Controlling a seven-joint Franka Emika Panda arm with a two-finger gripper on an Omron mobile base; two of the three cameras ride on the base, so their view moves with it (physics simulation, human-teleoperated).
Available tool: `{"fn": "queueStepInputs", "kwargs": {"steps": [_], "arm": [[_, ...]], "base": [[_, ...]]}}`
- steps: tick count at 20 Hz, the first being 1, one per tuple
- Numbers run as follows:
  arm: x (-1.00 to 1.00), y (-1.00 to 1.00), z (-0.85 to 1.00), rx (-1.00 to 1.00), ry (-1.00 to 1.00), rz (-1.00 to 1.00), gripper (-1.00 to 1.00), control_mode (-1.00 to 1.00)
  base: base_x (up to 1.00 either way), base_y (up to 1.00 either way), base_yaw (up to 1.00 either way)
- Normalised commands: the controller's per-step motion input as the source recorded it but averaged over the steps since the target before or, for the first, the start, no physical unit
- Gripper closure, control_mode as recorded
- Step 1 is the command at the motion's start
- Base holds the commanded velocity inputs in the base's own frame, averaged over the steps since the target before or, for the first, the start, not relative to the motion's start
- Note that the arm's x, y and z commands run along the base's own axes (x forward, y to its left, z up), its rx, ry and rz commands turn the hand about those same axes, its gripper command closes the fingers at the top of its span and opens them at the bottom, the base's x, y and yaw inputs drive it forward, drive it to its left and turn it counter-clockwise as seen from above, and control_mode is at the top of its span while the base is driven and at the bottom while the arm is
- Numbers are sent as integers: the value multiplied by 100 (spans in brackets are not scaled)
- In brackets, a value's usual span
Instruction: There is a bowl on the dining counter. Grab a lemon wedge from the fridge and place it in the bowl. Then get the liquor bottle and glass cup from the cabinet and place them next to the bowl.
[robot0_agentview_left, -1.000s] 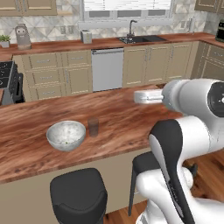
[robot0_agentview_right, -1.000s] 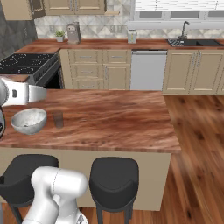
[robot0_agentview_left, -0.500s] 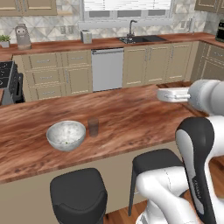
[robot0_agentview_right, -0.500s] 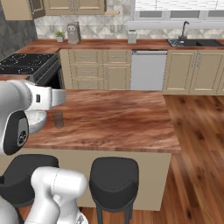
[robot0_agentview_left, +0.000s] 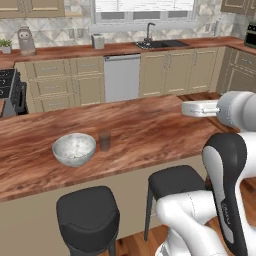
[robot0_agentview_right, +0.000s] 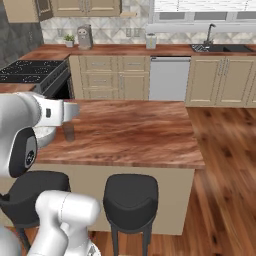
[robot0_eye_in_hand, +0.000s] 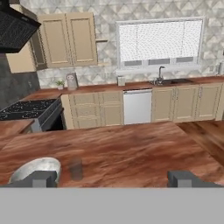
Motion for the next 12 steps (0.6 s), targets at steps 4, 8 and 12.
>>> {"fn": "queueStepInputs", "kwargs": {"steps": [4,8,12], "arm": [[0,0,0,0,0,0,-100,100],[0,0,0,0,0,0,-100,100],[0,0,0,0,0,0,-100,100]], "base": [[-55,-60,0],[-23,-95,-5],[-1,-100,-7]]}}
